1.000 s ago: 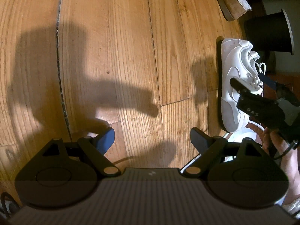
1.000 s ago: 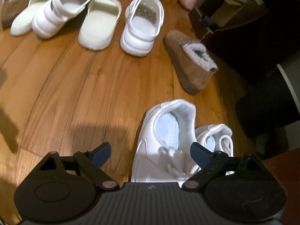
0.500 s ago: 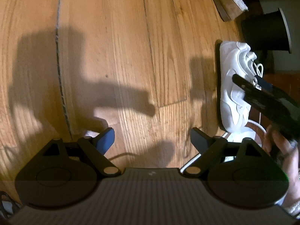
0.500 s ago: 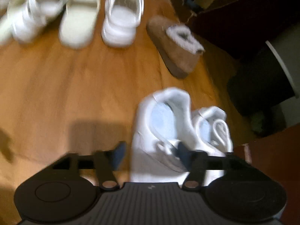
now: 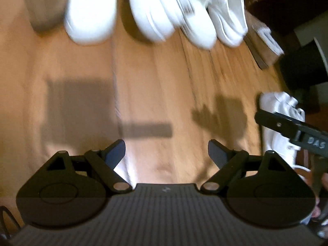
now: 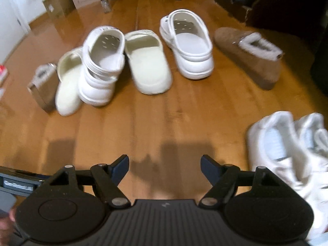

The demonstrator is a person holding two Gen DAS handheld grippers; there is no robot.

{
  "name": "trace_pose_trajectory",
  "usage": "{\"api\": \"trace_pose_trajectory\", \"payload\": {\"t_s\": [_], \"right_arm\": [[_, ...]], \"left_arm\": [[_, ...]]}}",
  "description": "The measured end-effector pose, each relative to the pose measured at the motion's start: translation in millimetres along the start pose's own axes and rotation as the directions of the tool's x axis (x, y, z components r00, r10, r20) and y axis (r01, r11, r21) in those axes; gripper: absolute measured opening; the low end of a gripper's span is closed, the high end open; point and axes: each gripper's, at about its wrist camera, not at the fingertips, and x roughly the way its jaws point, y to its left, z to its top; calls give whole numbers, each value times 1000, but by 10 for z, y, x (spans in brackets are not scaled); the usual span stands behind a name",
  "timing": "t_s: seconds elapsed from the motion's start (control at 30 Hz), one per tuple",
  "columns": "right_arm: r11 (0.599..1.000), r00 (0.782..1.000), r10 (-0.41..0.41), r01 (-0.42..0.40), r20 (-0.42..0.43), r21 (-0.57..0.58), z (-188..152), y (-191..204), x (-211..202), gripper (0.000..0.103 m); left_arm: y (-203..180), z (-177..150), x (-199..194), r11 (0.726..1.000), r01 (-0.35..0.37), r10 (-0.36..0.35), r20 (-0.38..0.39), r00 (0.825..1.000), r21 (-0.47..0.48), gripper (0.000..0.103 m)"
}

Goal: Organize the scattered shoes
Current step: 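Open the right tool and move both tools to the white clogs, then grasp the white clog with the purple charm using the left tool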

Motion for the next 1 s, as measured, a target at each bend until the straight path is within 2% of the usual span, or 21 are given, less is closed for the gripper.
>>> {"api": "trace_pose_trajectory", "payload": {"t_s": [0.07, 0.17, 0.33, 0.4, 0.5, 0.57, 0.6, 0.73, 0.8, 0.9, 1.0], "right_arm": [[1000, 1000, 29, -29, 4, 8, 42, 39, 17, 78], [993, 993, 114, -114, -19, -23, 94, 166, 84, 79], [988, 989, 148, -147, 22, -40, 107, 407, 101, 79], [989, 989, 144, -142, 40, -51, 118, 472, 98, 80], [994, 993, 83, -76, 79, -82, 146, 559, 138, 82], [997, 995, 51, -46, 89, -54, 186, 520, 186, 80], [999, 995, 36, -32, 93, -38, 208, 498, 211, 78], [998, 993, 57, -58, 106, 8, 402, 387, 280, 76], [999, 994, 48, -48, 102, -2, 539, 400, 334, 75], [998, 997, 63, -62, 51, -23, 788, 456, 496, 74], [997, 999, 45, -43, 30, -65, 1039, 470, 636, 75]], "left_arm": [[-8, 11, -57, 999, -48, 47, 36, 998, 20, 88], [-26, 22, -124, 993, -105, 102, 76, 992, 44, 88], [-83, 30, -215, 978, -190, 177, 141, 974, 84, 88], [-65, 78, -216, 979, -190, 176, 157, 972, 75, 88], [-38, 150, -216, 980, -189, 175, 180, 968, 62, 88], [-27, 214, -235, 978, -199, 184, 205, 961, 55, 88], [-30, 281, -272, 976, -212, 195, 222, 955, 52, 88], [-53, 641, -383, 970, -242, 226, 258, 939, 31, 88], [-116, 907, -337, 956, -290, 269, 260, 927, 44, 88], [-262, 1280, -216, 928, -361, 330, 254, 909, 86, 88], [-451, 1512, -134, 920, -344, 286, 280, 916, 188, 88]]}}
